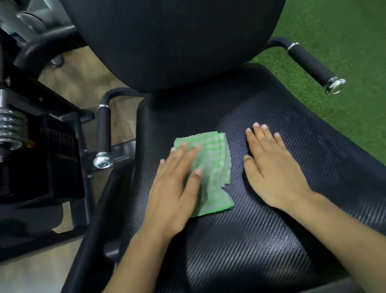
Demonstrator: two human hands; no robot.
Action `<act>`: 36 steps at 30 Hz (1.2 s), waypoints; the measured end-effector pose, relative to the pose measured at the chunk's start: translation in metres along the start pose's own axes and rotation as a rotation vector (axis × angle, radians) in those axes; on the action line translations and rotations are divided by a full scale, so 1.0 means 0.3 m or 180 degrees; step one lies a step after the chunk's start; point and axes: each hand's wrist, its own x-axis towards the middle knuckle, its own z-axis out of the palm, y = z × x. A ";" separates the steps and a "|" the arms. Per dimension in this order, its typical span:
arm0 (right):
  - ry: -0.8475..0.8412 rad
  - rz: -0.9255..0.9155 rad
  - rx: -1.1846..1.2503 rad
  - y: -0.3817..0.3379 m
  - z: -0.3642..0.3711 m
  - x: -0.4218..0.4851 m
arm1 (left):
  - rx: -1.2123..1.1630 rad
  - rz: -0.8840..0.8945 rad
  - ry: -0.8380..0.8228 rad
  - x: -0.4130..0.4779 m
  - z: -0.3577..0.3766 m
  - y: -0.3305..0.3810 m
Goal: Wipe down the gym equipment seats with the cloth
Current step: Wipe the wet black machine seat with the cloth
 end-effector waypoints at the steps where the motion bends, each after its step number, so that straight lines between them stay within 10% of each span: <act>1: 0.0016 0.0096 0.0185 -0.014 -0.013 0.002 | 0.0092 -0.0130 0.0251 -0.005 -0.017 -0.028; 10: -0.0078 -0.0485 -0.0023 -0.362 0.040 0.039 | 0.0909 -0.0431 0.0292 0.013 -0.021 -0.132; 36: 0.0249 0.0404 -0.0628 -0.039 0.016 0.003 | 0.1204 -0.0488 0.0242 0.014 -0.003 -0.137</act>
